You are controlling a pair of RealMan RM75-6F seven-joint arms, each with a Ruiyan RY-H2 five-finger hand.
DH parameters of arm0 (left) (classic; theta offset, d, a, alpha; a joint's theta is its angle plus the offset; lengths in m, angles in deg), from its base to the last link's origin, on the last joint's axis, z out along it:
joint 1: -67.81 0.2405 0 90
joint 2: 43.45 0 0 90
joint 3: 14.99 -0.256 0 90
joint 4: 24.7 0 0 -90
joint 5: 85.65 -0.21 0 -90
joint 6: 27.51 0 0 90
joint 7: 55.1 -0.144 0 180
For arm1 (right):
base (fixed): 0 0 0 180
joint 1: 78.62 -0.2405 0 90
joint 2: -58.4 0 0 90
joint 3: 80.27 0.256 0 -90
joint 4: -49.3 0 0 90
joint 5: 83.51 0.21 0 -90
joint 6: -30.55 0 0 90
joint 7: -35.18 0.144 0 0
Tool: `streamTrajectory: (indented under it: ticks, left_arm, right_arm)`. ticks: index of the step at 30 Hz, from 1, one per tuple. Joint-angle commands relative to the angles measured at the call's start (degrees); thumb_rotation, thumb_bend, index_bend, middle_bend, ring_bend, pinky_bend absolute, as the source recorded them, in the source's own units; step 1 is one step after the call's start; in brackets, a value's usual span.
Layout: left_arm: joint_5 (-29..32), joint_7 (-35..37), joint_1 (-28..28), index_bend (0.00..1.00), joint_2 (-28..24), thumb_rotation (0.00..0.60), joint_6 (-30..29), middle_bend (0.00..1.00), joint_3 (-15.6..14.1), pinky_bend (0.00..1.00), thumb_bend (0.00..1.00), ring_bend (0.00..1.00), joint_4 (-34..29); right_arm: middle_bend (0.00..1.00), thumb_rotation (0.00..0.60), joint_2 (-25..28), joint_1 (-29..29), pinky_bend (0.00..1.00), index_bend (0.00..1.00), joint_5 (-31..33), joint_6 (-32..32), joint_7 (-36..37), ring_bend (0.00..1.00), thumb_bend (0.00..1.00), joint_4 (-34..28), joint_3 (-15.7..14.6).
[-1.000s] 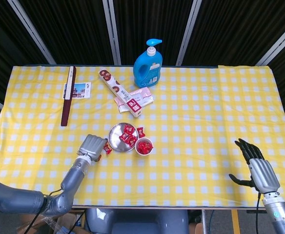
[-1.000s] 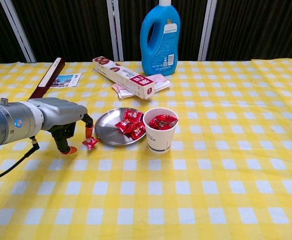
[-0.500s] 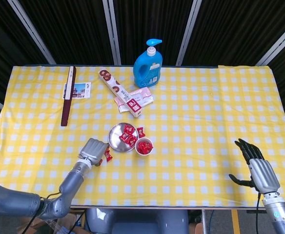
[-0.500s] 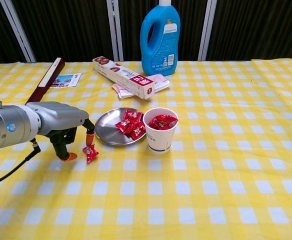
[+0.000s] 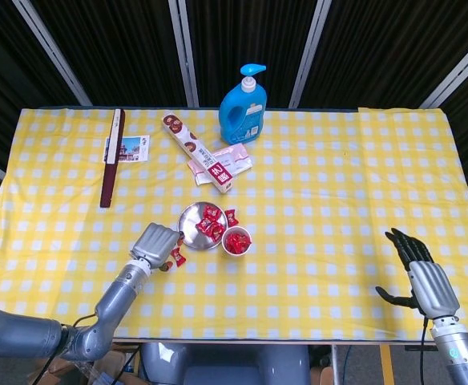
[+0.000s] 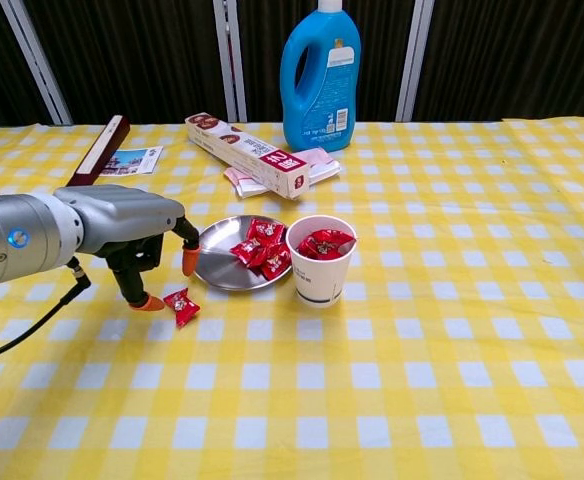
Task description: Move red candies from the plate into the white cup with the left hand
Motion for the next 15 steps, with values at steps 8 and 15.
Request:
streamTrajectory:
  ticks: [8, 15]
  left_arm:
    - [-2.55, -0.88, -0.38, 0.44, 1.54, 0.600, 1.46, 0.95, -1.36, 0.95, 0.28, 0.99, 1.50]
    - [-1.98, -0.88, -0.07, 0.43, 2.01, 0.600, 1.27, 0.95, -1.43, 0.95, 0.28, 0.99, 2.60]
  right_arm:
    - [0.00, 0.600, 0.06, -0.01, 0.00, 0.00, 0.08, -0.01, 0.22, 0.00, 0.28, -0.01, 0.06]
    - [0.00, 0.600, 0.06, -0.04, 0.00, 0.00, 0.02, -0.06, 0.26, 0.00, 0.28, -0.02, 0.04]
